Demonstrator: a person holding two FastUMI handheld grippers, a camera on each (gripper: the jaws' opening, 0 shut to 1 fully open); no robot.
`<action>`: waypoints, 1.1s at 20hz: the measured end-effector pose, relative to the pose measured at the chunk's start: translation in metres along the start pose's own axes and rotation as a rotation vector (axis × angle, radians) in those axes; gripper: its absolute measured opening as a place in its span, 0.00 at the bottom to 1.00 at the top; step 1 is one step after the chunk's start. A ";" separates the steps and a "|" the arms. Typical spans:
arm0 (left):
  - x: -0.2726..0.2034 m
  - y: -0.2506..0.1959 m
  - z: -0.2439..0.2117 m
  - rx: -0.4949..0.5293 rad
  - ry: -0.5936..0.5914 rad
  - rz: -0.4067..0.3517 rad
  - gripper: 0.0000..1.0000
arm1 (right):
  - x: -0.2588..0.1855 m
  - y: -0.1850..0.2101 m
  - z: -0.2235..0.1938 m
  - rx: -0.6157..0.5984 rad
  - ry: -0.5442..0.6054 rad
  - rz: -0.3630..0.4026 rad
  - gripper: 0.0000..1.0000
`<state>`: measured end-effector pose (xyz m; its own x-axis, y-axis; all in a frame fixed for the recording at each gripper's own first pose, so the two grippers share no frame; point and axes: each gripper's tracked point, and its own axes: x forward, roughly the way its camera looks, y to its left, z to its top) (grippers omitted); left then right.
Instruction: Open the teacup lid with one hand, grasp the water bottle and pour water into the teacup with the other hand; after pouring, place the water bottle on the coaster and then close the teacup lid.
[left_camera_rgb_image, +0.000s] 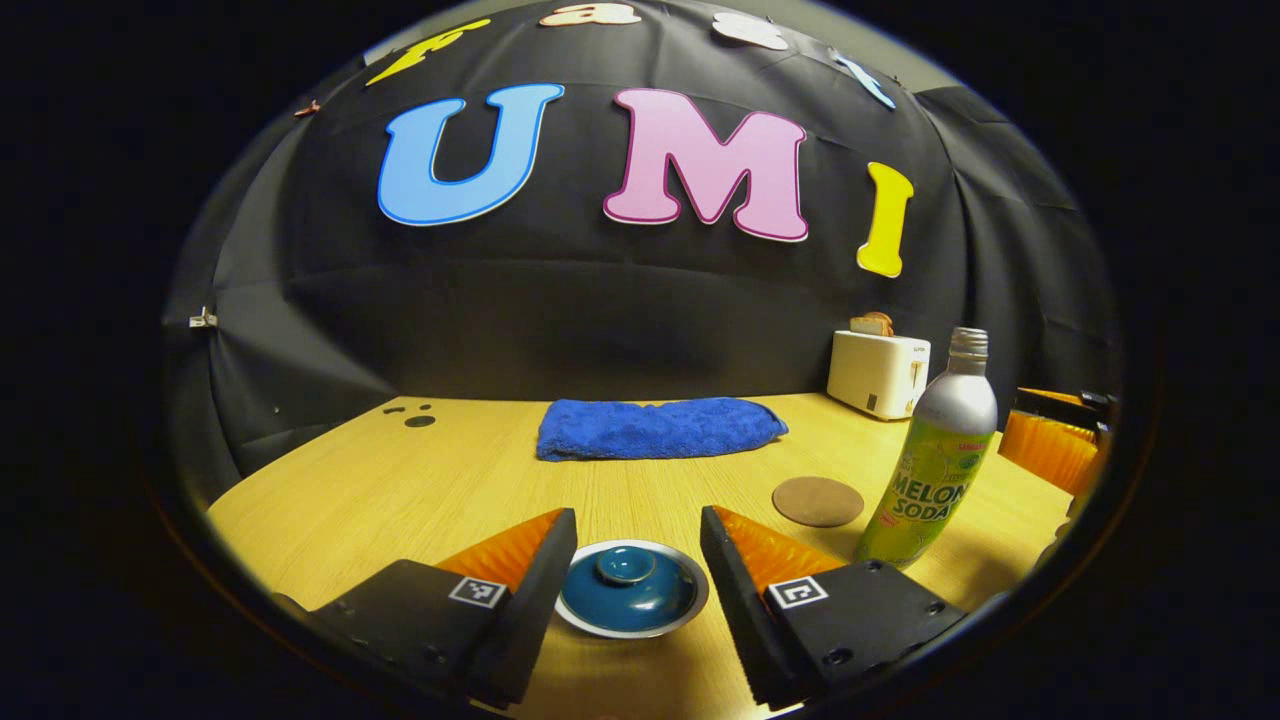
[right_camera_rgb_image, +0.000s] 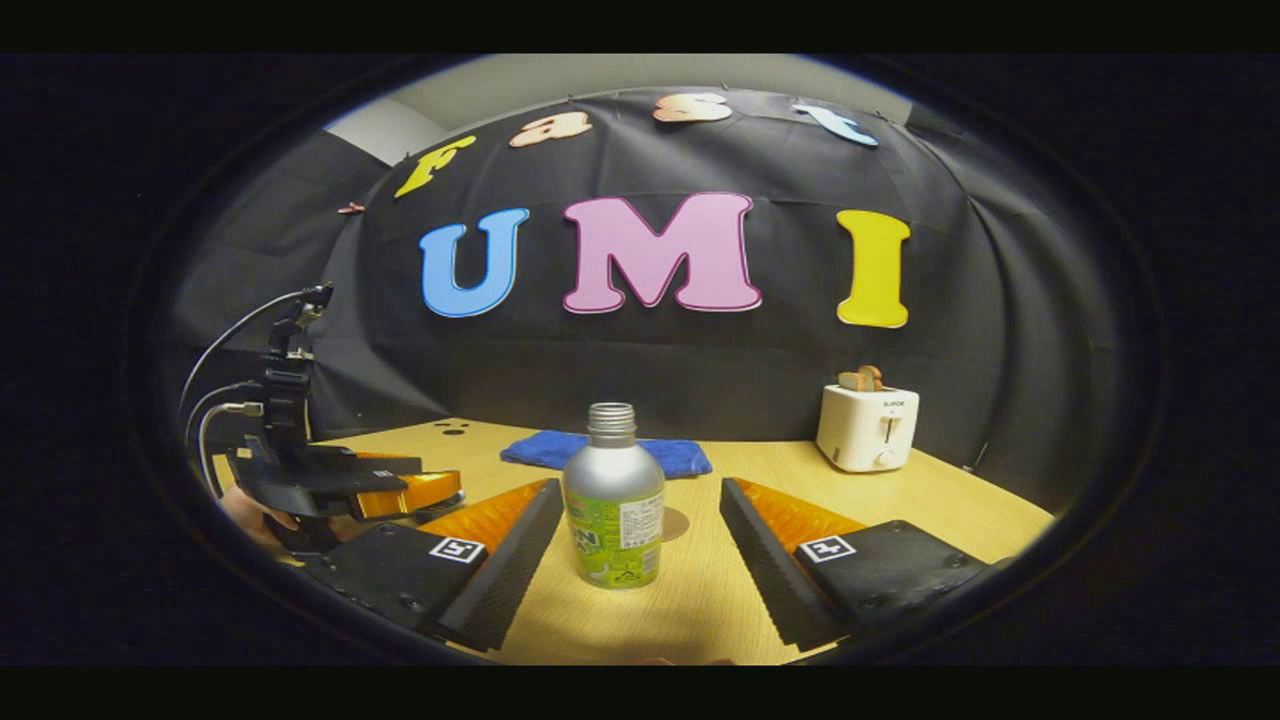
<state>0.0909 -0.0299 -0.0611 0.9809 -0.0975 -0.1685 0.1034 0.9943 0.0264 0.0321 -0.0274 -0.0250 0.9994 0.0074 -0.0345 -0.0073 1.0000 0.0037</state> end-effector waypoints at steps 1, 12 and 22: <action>0.001 -0.001 -0.002 0.003 0.006 -0.001 0.79 | 0.000 -0.002 -0.002 0.006 0.002 -0.001 0.98; 0.013 -0.003 -0.009 0.085 0.068 0.068 0.46 | 0.007 0.010 -0.029 0.050 0.062 0.046 0.98; 0.012 -0.007 -0.002 0.076 0.037 0.059 0.27 | 0.018 0.010 -0.040 0.057 0.082 0.039 0.98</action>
<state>0.1011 -0.0383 -0.0656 0.9791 -0.0361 -0.2003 0.0595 0.9919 0.1120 0.0488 -0.0175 -0.0653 0.9922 0.0485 -0.1145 -0.0415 0.9971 0.0632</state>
